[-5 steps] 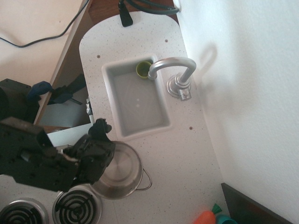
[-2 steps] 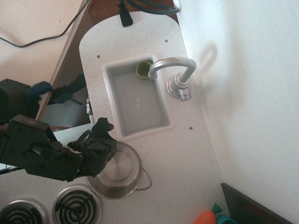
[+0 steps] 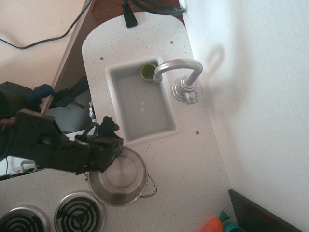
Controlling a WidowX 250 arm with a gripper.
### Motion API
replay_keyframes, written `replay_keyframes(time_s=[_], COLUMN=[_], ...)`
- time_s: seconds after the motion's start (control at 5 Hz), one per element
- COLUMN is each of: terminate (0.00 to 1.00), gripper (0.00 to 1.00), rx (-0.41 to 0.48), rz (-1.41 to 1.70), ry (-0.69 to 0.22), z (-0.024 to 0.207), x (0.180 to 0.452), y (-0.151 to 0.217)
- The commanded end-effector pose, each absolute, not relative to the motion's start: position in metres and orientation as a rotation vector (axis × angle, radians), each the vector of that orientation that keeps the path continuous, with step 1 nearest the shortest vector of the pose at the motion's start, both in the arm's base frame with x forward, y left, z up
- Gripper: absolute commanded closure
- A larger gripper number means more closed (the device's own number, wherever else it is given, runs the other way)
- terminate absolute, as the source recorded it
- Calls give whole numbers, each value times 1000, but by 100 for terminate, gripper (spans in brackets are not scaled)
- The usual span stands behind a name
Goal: Pick up pot
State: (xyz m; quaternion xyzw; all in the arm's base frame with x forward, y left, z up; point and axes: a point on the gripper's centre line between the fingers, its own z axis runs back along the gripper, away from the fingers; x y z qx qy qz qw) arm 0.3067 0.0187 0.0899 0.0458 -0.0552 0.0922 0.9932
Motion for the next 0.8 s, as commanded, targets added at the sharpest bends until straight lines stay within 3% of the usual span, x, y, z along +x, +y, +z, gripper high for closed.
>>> replay_keyframes(time_s=[0.0, 0.6], terminate=[0, 0], gripper=[0, 0], rx=[-16, 20], rz=[168, 113], ry=[-105, -111], z=[62, 75], x=[317, 334], y=[21, 7])
